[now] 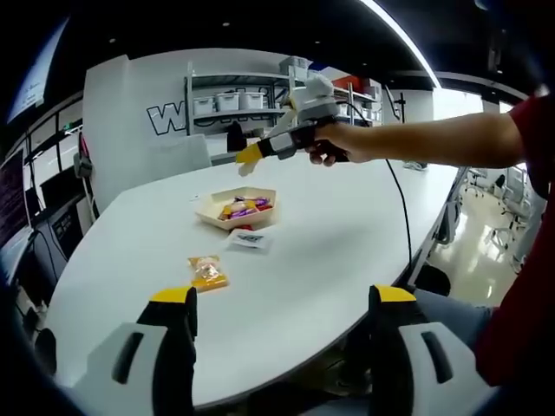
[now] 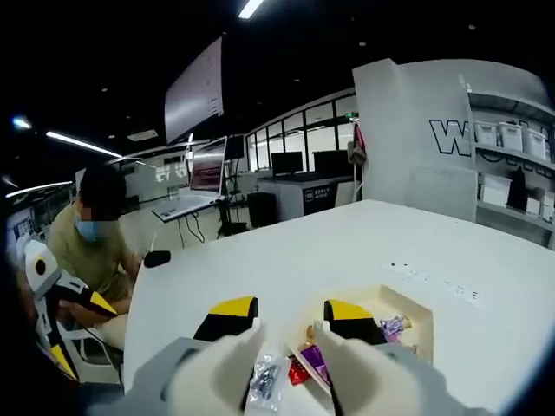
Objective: Place the target food into the container with the food tongs after gripping and lifting it, then release it inside without dropping or visibly crushing the food.
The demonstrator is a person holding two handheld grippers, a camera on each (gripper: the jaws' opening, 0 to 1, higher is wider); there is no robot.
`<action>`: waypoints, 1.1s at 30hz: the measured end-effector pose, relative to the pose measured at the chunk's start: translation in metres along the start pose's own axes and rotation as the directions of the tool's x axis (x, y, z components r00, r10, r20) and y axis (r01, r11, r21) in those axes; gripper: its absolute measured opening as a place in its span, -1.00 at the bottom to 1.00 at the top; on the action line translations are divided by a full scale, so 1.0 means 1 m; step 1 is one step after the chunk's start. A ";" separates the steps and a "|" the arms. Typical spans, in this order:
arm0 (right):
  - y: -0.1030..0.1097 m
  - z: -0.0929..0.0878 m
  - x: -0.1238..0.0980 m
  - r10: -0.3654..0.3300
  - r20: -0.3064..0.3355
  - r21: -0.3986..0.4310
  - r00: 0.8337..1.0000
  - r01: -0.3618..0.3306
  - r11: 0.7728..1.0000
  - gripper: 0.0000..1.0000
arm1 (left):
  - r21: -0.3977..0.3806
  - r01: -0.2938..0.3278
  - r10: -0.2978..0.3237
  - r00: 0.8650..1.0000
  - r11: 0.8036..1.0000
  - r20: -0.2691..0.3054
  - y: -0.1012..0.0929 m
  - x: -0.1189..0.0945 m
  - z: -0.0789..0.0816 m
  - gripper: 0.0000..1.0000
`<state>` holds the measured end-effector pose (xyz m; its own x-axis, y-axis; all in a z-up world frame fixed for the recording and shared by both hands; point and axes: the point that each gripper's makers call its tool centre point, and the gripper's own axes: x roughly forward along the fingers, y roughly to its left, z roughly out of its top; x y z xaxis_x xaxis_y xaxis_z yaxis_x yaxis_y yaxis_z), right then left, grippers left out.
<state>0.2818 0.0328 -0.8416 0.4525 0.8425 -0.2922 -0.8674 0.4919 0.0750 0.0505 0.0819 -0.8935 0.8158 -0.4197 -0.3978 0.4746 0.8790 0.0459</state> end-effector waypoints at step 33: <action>0.035 -0.087 0.027 0.052 -0.171 -0.036 0.984 -0.059 0.998 -0.49 | 0.002 -0.007 0.007 1.000 1.000 -0.017 0.000 -0.004 -0.009 0.54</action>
<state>0.2458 0.0539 -0.9303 0.3648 0.8171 -0.4464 -0.8995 0.4330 0.0576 0.0447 0.0859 -0.8997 0.8135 -0.4091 -0.4133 0.4692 0.8816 0.0509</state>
